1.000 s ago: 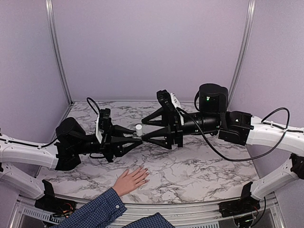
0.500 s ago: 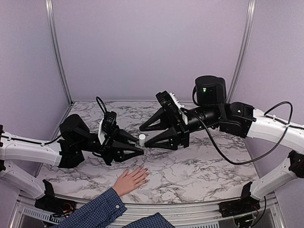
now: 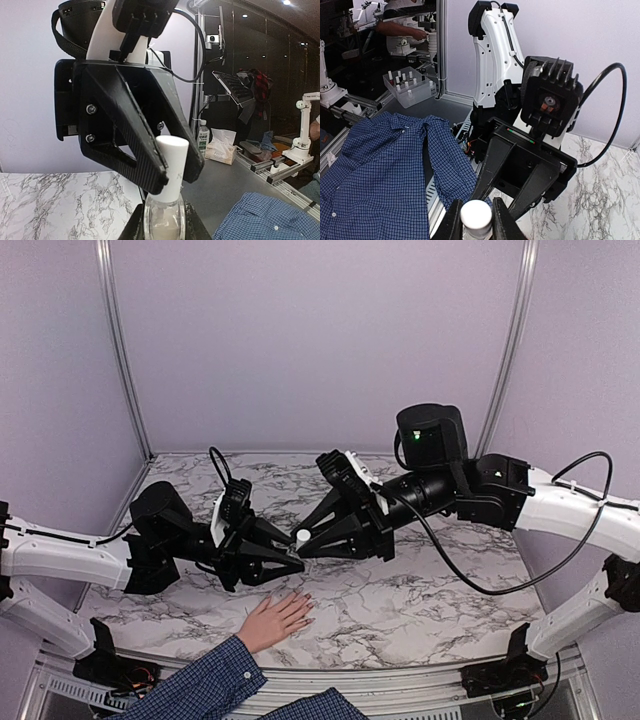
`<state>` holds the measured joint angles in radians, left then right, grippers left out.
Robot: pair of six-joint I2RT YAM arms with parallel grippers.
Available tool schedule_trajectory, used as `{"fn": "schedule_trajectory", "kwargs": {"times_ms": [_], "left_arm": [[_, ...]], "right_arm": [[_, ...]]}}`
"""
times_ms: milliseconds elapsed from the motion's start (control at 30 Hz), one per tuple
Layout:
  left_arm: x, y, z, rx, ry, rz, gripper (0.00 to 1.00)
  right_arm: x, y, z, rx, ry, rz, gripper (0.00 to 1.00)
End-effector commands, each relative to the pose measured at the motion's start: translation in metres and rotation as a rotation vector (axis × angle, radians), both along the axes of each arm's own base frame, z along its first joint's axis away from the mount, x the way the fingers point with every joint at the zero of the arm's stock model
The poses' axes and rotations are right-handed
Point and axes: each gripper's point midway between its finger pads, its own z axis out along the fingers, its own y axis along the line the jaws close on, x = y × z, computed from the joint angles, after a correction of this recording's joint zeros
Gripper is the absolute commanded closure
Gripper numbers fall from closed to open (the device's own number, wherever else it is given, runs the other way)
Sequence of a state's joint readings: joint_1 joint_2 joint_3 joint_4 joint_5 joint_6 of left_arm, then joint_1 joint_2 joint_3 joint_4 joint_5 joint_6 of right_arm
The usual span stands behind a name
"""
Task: Paint the nails
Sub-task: Screw the nail polish bottle cap onto the nail polish bottle.
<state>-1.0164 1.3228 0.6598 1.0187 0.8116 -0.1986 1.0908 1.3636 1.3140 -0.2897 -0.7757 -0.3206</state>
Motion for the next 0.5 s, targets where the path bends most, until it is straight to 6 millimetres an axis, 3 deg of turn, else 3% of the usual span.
{"fn": "schedule_trajectory", "kwargs": {"times_ms": [0,167,467], "left_arm": [[-0.001,0.000,0.019,-0.044,-0.032,-0.011,1.00],[-0.002,0.002,0.021,-0.052,-0.042,-0.010,1.00],[-0.001,0.005,0.032,-0.081,-0.059,0.012,1.00]], "right_arm": [[-0.006,-0.001,0.017,0.038,-0.028,0.023,0.85],[-0.009,-0.001,0.013,0.045,-0.014,0.044,0.92],[-0.008,0.001,0.001,0.041,0.026,0.049,0.94]]}}
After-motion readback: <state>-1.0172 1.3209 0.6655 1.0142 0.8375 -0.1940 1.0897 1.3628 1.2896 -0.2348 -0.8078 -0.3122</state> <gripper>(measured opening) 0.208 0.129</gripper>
